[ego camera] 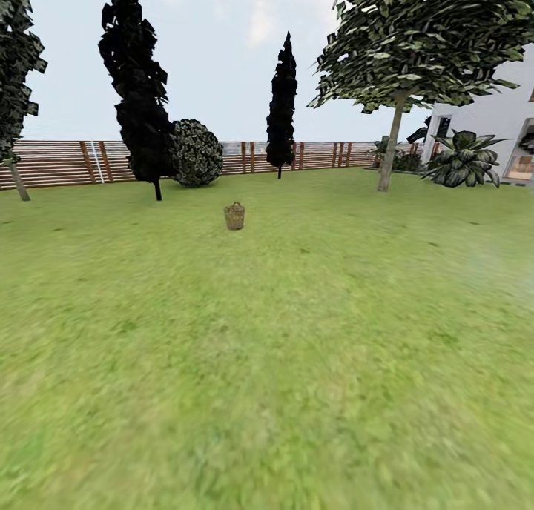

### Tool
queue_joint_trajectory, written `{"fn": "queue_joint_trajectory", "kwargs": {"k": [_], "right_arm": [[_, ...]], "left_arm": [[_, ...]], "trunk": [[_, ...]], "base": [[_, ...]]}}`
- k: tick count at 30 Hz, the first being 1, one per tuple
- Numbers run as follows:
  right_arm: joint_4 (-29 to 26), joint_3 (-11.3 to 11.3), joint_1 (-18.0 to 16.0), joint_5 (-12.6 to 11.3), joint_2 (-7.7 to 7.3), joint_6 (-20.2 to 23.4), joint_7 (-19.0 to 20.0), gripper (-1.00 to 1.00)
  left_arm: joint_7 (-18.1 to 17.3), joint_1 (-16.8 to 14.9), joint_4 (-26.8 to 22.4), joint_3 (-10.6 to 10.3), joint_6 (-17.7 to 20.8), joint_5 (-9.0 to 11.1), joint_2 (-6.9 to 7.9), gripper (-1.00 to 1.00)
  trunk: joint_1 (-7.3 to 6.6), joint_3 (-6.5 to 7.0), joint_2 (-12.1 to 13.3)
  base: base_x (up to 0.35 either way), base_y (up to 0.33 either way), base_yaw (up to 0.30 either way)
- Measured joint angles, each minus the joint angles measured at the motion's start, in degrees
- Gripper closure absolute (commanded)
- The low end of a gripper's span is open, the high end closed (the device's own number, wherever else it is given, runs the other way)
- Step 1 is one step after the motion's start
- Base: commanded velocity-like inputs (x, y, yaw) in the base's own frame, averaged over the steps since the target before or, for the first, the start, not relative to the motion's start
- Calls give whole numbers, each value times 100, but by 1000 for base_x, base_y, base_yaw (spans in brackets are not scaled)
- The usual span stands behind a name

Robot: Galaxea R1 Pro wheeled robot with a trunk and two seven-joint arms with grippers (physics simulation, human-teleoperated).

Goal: Take the three Easter eggs out of the wicker basket on the lawn in the garden, then place them on the lawn next to a single tree (choose any tree) so that all three eggs are next to the same tree and none are left in the basket.

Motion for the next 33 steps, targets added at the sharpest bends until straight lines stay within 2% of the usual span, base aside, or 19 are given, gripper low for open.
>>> {"fn": "queue_joint_trajectory", "kwargs": {"k": [2,6,10,13,15,16,18,19,21,22,24,27,28,29,30,31,32,33], "right_arm": [[-7,-6,0,-7,-8,-8,1,-100],[-16,6,0,-10,6,-13,0,-100],[-13,41,0,39,62,-35,8,-100],[-17,45,0,42,90,-49,6,-100],[-27,45,0,39,102,-57,-17,-100],[-77,34,0,43,107,-57,-35,-100],[-409,25,-8,45,102,-7,-57,-100],[-751,22,-10,35,94,62,-75,-100],[-1625,13,-13,18,72,517,-131,-100],[-2332,9,-12,25,61,1247,-190,-100],[-3460,6,-11,43,55,2372,-248,-100],[-4585,0,-23,50,58,3107,-297,-100],[-4948,-1,-40,50,63,3251,-352,-100],[-5413,8,-180,51,121,3403,-638,-100],[-5531,12,-265,49,153,3431,-769,-100],[-5587,20,-462,43,239,3467,-1065,-100],[-5248,32,-995,17,385,3489,-1658,-100],[-4937,36,-1472,13,436,3495,-1851,-100]], "left_arm": [[28,0,-169,-1,8,276,-9,-100],[47,0,-370,-2,21,662,-19,-100],[35,0,-410,-8,1,808,-71,-100],[41,0,-469,-9,8,825,-95,-100],[46,-1,-730,-10,27,827,-100,-100],[47,-3,-1049,-11,47,834,-99,-100],[47,-4,-1539,-11,186,850,-101,-100],[45,-9,-1781,-11,372,868,-105,-100],[47,-45,-2261,-8,1093,953,-111,-100],[53,-134,-2656,-6,1742,1055,-109,-100],[66,-412,-3262,-6,2445,1228,-103,-100],[183,-838,-3656,-1,2837,1375,-100,-100],[294,-1077,-3719,4,2919,1415,-100,-100],[629,-1515,-3755,16,3007,1547,-108,-100],[736,-1825,-3742,16,3022,1622,-112,-100],[916,-2014,-3661,15,3038,1783,-122,-100],[1160,-2425,-3417,11,3052,2227,-178,-100],[1230,-2738,-3284,7,3055,2456,-218,-100]], "trunk": [[0,0,0],[0,0,0],[0,0,0],[0,0,0],[0,0,0],[0,1,0],[0,1,0],[0,2,0],[0,2,1],[0,2,1],[0,3,1],[0,4,1],[0,4,1],[0,3,1],[0,4,1],[0,4,2],[1,5,3],[0,5,2]], "base": [[337,0,0],[337,0,0],[337,0,0],[337,0,0],[337,0,0],[337,0,0],[337,0,0],[337,0,0],[337,0,0],[338,0,0],[338,0,0],[339,0,0],[341,0,0],[341,0,0],[342,0,0],[342,0,0],[343,0,0],[343,0,0]]}}
